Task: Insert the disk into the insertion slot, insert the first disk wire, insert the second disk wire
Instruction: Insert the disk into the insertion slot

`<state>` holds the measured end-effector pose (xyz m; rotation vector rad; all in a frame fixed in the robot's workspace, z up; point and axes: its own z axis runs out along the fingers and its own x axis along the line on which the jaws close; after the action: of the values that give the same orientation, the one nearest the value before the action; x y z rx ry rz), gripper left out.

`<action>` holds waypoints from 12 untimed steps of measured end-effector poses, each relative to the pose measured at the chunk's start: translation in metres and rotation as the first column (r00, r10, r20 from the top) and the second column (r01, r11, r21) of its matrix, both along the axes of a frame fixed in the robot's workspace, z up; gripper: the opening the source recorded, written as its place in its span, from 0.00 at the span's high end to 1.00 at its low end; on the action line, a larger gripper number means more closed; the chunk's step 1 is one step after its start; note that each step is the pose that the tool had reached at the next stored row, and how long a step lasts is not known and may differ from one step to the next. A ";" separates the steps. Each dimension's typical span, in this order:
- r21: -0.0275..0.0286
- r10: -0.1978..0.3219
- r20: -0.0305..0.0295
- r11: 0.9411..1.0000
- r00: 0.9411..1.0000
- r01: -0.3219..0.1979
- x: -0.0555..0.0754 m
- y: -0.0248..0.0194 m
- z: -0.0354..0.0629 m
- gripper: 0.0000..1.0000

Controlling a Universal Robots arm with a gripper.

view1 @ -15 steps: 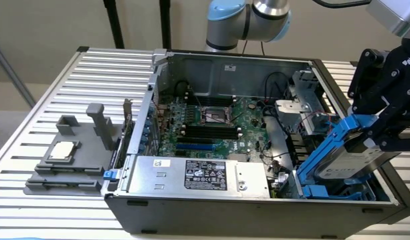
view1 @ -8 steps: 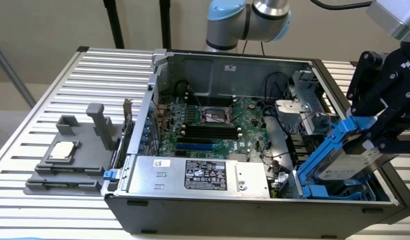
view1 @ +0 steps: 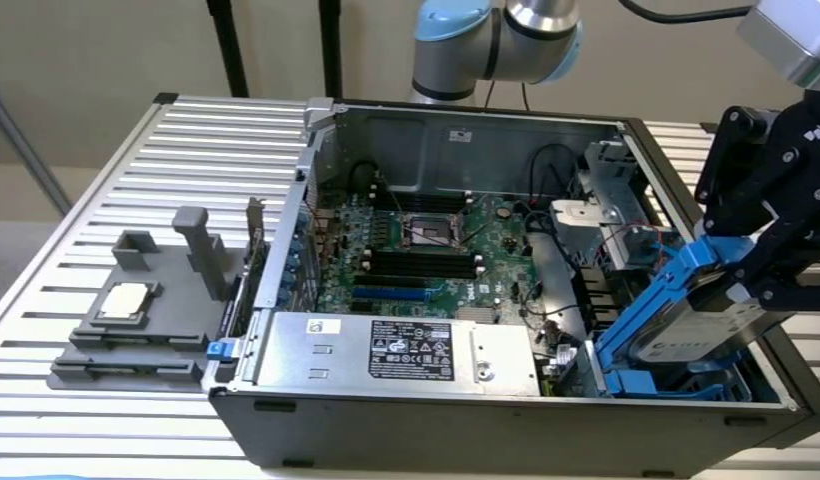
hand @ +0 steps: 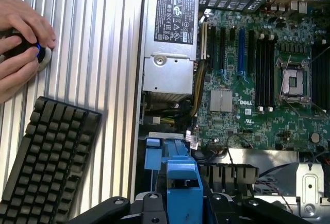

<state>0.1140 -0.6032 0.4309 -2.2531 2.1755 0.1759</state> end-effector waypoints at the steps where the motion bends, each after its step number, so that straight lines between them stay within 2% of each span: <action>1: 0.000 0.001 0.000 1.000 1.000 -0.001 0.000 0.0000 -0.0005 0.67; 12: 0.000 0.007 0.000 1.000 1.000 -0.007 0.000 -0.0003 -0.0045 0.67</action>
<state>0.1141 -0.6035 0.4264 -2.2610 2.1677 0.1758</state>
